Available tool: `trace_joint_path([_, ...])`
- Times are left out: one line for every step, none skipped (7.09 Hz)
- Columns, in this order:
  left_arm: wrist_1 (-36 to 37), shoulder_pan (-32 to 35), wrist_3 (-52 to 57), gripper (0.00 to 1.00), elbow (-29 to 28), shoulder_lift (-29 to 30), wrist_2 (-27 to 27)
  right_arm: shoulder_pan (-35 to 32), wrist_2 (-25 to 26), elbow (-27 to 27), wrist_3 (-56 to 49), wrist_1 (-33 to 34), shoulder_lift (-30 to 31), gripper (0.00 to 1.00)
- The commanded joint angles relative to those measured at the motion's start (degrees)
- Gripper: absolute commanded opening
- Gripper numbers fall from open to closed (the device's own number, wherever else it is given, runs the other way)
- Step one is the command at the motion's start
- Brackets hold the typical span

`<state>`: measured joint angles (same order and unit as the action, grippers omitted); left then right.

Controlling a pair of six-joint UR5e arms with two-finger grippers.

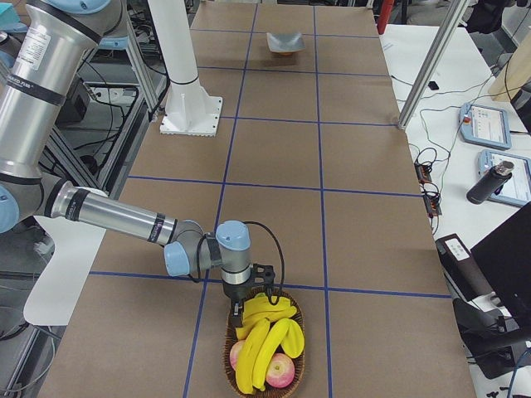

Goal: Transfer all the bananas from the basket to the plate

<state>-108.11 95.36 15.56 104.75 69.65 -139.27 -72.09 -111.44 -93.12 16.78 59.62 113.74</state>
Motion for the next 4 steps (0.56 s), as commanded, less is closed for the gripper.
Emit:
trace_joint_path([0.0,0.0,0.0,1.0,-0.1,0.0,0.1,0.1,-0.2,-0.6,-0.1,-0.6,-0.3,0.0])
trace_joint_path([0.0,0.0,0.0,1.0,-0.1,0.0,0.1,0.0,-0.3,-1.0,-0.1,-0.6,-0.4,0.0])
trace_joint_path([0.0,0.0,0.0,1.0,-0.2,0.0,0.0,-0.1,-0.4,-2.4,-0.1,-0.6,-0.1,0.0])
trace_joint_path([0.0,0.0,-0.1,1.0,-0.3,0.0,0.1,-0.1,-0.7,-2.8,-0.2,-0.6,0.0,0.0])
